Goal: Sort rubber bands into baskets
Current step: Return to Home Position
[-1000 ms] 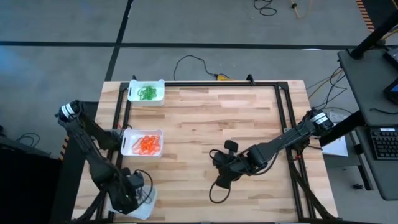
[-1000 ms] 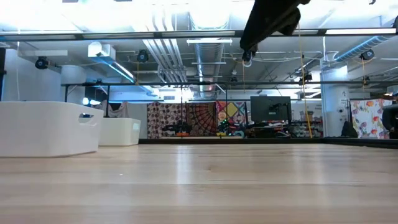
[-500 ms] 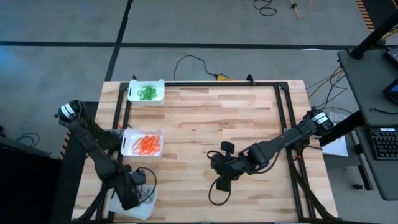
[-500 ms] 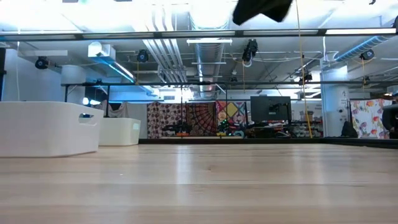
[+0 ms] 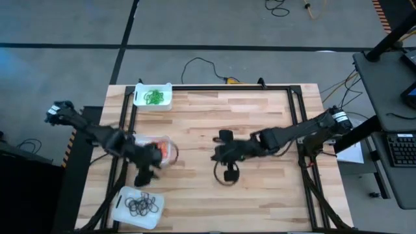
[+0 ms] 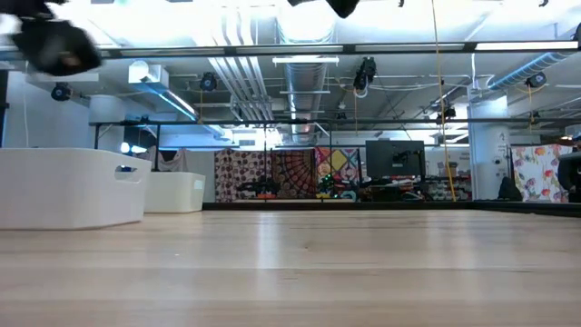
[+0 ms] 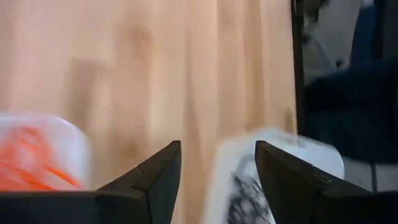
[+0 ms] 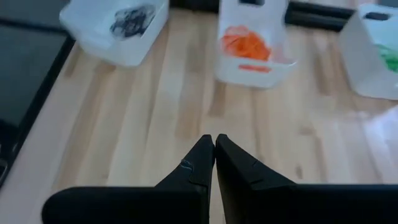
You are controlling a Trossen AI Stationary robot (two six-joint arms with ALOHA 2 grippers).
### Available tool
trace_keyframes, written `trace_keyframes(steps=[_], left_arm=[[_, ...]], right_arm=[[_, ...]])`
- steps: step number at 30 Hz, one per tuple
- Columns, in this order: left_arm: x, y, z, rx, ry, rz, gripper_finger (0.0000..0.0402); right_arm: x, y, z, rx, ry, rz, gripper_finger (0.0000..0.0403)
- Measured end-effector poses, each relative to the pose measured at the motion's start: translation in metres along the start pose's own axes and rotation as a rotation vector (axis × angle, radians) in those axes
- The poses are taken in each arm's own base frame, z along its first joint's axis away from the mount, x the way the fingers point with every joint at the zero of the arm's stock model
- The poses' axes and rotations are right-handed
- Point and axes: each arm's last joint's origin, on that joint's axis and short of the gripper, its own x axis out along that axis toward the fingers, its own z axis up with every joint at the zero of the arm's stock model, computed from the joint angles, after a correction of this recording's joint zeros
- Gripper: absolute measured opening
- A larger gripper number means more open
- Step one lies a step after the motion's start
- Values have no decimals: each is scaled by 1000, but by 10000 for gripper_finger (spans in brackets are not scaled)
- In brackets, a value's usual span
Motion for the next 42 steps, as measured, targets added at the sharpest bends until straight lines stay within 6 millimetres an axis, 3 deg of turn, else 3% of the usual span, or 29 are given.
trace_keyframes(steps=[3,7,11,14,17,24,29,33,36,42], left_arm=[[-19,24,12,-12,-112,24,186],[-46,56,22,-98,-250,34,168],[-71,84,20,-197,-406,224,148],[-83,94,17,-261,-482,292,141],[-91,99,16,-241,-538,333,139],[-114,97,23,76,-831,374,139],[-111,98,1,224,-920,337,139],[-107,97,-23,279,-1022,328,139],[-103,100,-39,331,-1069,442,139],[-95,104,-55,328,-1126,506,139]], right_arm=[[-15,-18,9,43,-76,-8,13],[-51,-35,22,131,-212,-34,13],[-88,-45,13,149,-168,-47,13],[-113,-49,8,144,-168,-104,13],[-125,-52,8,190,-200,-173,13],[-117,-46,-11,-41,-217,-97,13],[-99,-40,-33,-91,-304,34,13],[-81,-38,-60,61,-227,42,13],[-65,-35,-77,14,-205,89,13],[-51,-61,-94,-99,-270,63,13]])
